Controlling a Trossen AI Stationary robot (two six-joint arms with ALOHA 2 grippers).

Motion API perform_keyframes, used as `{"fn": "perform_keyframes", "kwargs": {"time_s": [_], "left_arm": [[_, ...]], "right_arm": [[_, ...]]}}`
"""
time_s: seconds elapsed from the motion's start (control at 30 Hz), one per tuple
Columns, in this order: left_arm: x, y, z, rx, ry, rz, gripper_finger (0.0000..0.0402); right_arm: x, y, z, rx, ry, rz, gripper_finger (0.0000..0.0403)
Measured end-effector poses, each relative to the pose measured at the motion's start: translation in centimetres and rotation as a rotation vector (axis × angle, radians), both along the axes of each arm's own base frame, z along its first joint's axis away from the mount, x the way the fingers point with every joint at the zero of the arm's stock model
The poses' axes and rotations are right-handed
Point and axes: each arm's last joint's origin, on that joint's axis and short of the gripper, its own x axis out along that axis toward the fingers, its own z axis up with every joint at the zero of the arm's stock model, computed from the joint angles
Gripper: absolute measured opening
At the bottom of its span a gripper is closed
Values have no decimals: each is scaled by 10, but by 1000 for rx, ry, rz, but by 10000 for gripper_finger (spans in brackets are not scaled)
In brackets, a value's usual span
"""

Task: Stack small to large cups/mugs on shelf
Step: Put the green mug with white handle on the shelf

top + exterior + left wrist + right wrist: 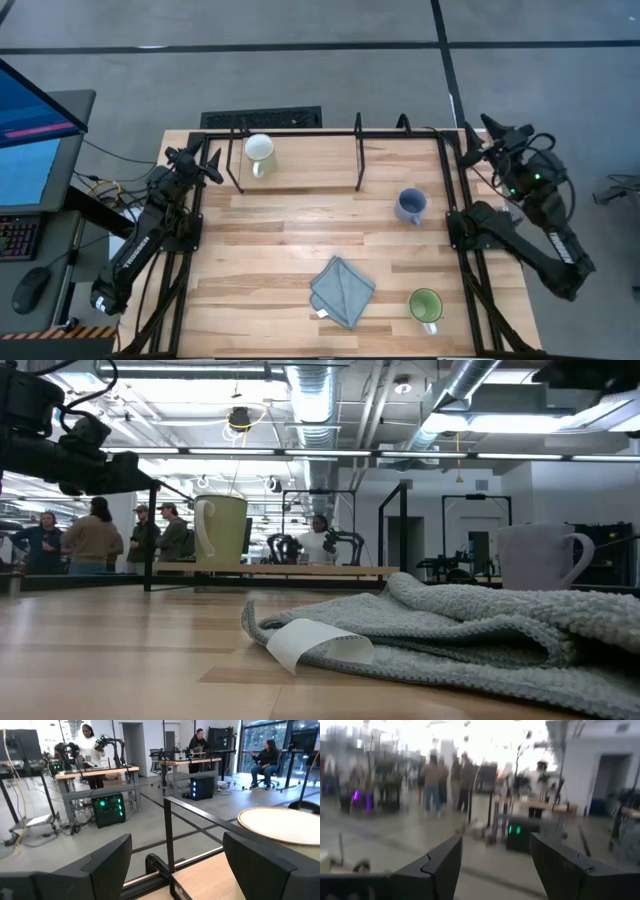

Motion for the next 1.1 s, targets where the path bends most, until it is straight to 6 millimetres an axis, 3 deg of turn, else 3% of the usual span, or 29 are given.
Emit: {"fn": "perform_keyframes", "kwargs": {"time_s": [0.2, 0.43, 0.6, 0.77, 0.97, 1.1], "left_arm": [[0, 0, 0, -15, -30, -1, 304], [0, 0, 0, -16, -31, -1, 304], [0, 0, 0, -16, -31, -1, 304], [0, 0, 0, -19, -37, -1, 304], [0, 0, 0, -46, -89, -3, 304], [0, 0, 0, -47, -90, -3, 304]], "right_arm": [[7, -2, 2, 228, 163, 94, 256], [9, 6, -5, 457, 215, 232, 256], [5, 13, -8, 602, 199, 281, 256], [14, 13, -7, 701, 127, 389, 256], [54, 9, 3, 608, 63, 702, 256], [89, 12, 1, 579, 151, 788, 256]]}}
